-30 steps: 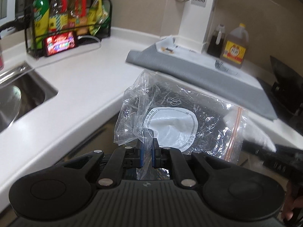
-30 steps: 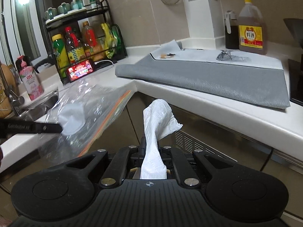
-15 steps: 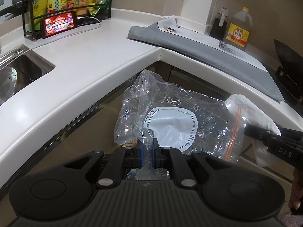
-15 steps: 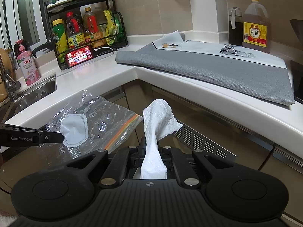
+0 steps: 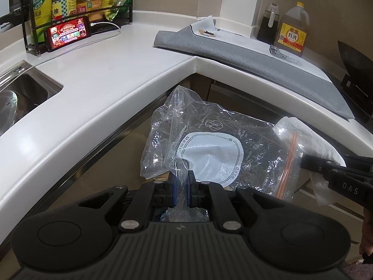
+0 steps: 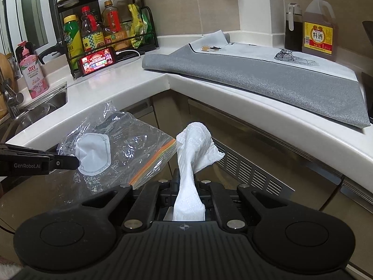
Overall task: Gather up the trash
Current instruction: 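Carry the zip bag and tissue down toward the bin with both tools, then lower both tools into the bin opening and open them to release the items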
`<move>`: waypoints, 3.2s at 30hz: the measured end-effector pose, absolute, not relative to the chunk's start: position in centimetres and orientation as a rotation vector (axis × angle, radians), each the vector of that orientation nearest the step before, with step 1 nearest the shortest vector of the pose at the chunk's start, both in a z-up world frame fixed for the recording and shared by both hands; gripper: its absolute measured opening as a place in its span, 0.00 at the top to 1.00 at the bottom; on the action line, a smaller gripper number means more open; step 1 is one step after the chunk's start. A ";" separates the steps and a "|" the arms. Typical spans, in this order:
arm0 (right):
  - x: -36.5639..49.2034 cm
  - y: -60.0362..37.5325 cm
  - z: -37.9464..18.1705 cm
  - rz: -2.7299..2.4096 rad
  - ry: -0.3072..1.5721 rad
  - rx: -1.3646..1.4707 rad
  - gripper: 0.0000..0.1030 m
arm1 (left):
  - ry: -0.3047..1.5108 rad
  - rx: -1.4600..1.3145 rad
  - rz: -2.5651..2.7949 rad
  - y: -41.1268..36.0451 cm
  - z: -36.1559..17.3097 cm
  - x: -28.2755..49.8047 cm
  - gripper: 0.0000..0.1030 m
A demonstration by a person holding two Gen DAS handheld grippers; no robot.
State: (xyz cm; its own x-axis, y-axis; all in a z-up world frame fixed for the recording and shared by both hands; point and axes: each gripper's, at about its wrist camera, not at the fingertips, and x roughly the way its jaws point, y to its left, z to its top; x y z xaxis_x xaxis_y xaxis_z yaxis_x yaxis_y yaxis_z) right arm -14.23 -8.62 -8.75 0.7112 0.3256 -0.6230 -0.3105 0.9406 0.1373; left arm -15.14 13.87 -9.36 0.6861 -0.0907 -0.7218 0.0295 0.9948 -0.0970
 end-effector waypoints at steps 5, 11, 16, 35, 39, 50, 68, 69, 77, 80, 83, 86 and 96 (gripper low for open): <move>-13.5 -8.6 -9.4 0.341 0.710 0.025 0.95 | 0.849 -0.057 -0.069 13.4 -10.4 -14.4 0.92; -12.1 -8.4 -10.8 0.336 0.744 0.014 0.95 | 0.909 -0.026 -0.056 13.1 -12.8 -12.9 0.92; -11.0 -7.9 -12.4 0.335 0.782 -0.005 0.94 | 0.944 0.010 -0.057 12.7 -14.9 -11.8 0.92; -7.2 -6.8 -18.7 0.341 0.942 0.010 0.94 | 1.102 0.047 -0.087 11.1 -21.2 -7.5 0.92; -6.8 -6.9 -19.3 0.344 0.968 0.027 0.94 | 1.107 0.063 -0.084 10.6 -21.3 -7.1 0.92; -6.0 -6.8 -20.6 0.334 1.002 0.035 0.94 | 1.139 0.094 -0.089 10.3 -22.3 -6.6 0.92; -2.3 -3.7 -25.2 0.309 1.164 0.013 0.94 | 1.281 0.118 -0.082 11.0 -26.8 -4.2 0.92; -2.1 -3.5 -25.4 0.306 1.173 0.011 0.94 | 1.287 0.120 -0.083 10.9 -26.9 -3.9 0.92; -1.0 -2.2 -27.4 0.302 1.227 -0.006 0.93 | 1.320 0.141 -0.089 9.9 -27.6 -2.1 0.92; -0.7 -1.7 -28.1 0.297 1.244 -0.016 0.93 | 1.332 0.157 -0.093 9.7 -27.7 -1.8 0.92; -0.6 -2.2 -28.3 0.295 1.262 -0.025 0.93 | 1.346 0.175 -0.094 9.7 -28.1 -1.8 0.92; -0.5 -1.9 -28.8 0.292 1.279 -0.031 0.93 | 1.365 0.185 -0.097 9.4 -28.4 -1.5 0.92; 0.4 -1.9 -29.2 0.270 1.318 -0.025 0.41 | 1.407 0.235 -0.161 8.5 -28.4 0.0 0.00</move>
